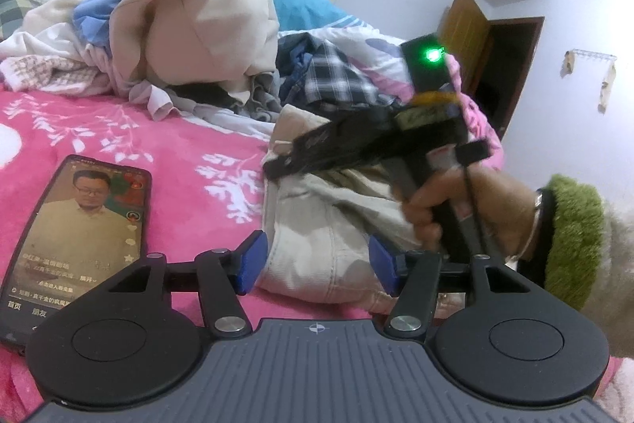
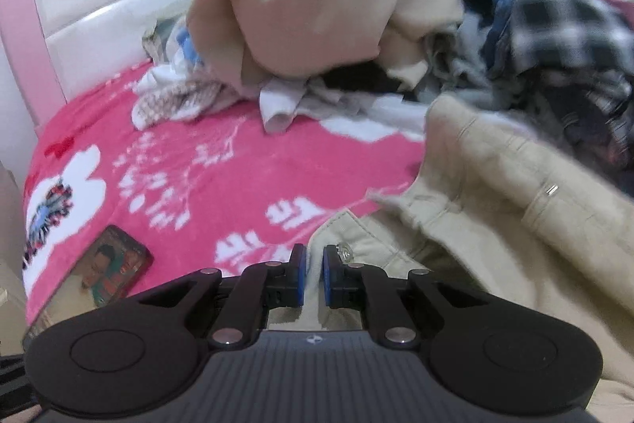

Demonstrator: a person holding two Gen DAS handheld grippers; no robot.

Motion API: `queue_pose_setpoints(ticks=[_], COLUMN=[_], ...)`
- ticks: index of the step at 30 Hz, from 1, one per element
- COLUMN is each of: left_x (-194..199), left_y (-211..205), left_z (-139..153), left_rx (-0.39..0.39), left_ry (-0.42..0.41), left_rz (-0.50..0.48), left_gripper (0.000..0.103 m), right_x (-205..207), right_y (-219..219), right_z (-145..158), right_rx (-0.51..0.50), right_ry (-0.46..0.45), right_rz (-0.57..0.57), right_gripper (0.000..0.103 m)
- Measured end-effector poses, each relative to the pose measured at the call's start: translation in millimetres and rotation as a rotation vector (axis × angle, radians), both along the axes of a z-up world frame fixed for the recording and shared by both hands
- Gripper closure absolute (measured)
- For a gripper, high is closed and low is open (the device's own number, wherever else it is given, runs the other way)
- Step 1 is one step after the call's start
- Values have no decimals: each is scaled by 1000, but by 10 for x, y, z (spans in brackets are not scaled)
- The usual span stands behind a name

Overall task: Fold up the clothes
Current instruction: 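Release the trousers from the right tool and smooth the waistband flat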

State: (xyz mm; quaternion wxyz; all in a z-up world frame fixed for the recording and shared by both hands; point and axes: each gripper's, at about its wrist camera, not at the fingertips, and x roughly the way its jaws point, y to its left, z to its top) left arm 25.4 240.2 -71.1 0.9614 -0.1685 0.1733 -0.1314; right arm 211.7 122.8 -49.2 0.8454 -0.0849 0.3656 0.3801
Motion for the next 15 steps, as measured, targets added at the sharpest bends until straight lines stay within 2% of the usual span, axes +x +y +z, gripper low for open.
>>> queue_pose_setpoints(ticks=[4,7,8,9,11,13,15], left_x=[7,7,4,-8,-57,-98,-116], left_y=[-8,-32,-43,-53,-89,-125,-151], left_z=[-12,-9,-7,2,50,124,234], left_rx=[17,36,43,53,80,103,94], left_ry=[9,12,12,8,-5,-20,-49], left_rz=[7,11,13,15,27,39,39], left_gripper=[46,46,46,46,46,45,44], right_x=[-31,-41,-33,-26,-24,-30,-39], right_y=[128,159,123,55,-144,-388,-668], right_z=[-167,-105,-55,14,180,359,511], right_rx=[-20,-28,-1,49,170,292,349], right_ry=[-31,-41,-28,-11,11,24,13], right_rz=[38,64,70,74,65,45,15], right_gripper=[92,83,74,69,51,50,50])
